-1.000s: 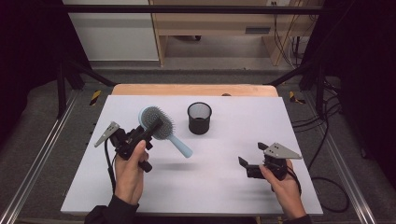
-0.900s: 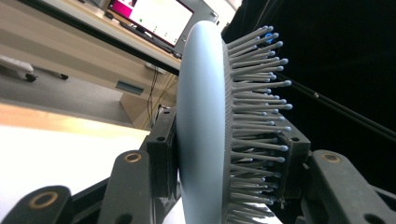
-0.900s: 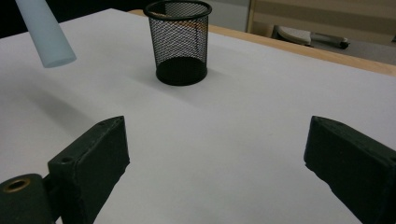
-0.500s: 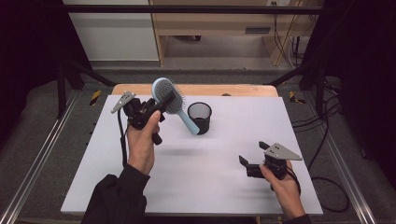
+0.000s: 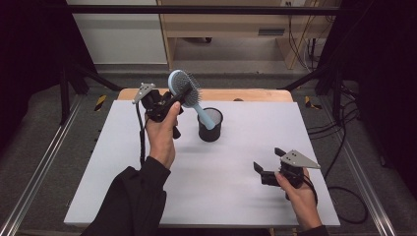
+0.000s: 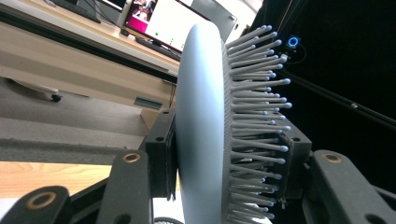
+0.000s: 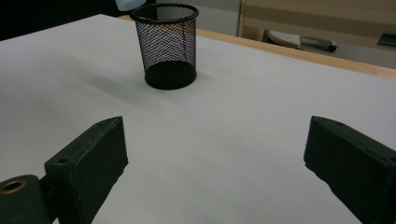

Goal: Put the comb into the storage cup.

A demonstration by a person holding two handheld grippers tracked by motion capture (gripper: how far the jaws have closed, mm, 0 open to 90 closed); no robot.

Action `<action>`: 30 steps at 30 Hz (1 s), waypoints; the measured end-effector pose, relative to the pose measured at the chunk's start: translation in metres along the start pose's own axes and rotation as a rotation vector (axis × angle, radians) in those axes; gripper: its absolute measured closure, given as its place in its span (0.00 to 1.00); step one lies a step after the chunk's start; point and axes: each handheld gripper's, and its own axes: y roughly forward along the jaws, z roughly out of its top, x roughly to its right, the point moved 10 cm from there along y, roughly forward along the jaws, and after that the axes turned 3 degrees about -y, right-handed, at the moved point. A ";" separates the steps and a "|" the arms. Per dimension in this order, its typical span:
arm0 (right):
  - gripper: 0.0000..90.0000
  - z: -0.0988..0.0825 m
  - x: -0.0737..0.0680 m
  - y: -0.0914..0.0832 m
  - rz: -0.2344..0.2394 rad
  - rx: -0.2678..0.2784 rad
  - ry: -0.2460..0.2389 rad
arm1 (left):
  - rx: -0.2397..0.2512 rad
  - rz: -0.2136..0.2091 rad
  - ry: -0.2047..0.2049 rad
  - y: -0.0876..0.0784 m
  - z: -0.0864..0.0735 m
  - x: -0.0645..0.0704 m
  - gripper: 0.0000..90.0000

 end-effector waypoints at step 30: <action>0.07 0.001 -0.001 0.001 0.001 0.007 -0.010 | -0.005 0.045 0.075 0.043 -0.015 -0.010 0.57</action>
